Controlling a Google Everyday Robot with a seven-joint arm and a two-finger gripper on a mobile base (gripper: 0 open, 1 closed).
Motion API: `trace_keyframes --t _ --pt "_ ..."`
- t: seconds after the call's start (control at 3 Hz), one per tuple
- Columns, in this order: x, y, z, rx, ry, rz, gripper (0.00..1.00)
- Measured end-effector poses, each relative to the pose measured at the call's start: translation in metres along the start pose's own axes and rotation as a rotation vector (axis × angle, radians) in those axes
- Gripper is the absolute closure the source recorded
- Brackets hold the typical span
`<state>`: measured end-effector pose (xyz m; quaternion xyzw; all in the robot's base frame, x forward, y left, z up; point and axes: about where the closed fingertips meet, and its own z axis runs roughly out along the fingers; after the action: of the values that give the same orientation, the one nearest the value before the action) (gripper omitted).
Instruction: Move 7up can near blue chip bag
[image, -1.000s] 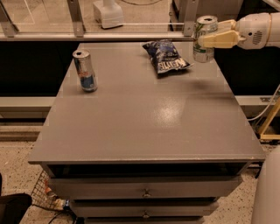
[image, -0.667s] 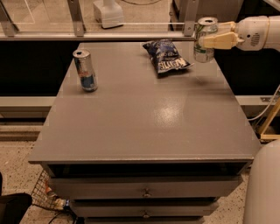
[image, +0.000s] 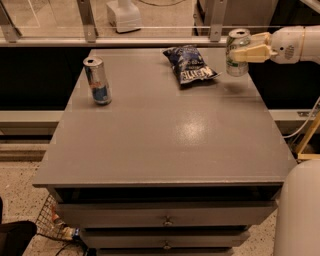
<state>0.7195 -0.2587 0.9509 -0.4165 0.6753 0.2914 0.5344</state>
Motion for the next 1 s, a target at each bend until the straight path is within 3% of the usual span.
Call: trace_keyframes --t 0.33,1.0 --pt "0.023 -0.009 0.01 0.018 0.006 0.017 1.0" --pt "0.065 -0.017 0.024 0.031 -0.075 0.089 1.0"
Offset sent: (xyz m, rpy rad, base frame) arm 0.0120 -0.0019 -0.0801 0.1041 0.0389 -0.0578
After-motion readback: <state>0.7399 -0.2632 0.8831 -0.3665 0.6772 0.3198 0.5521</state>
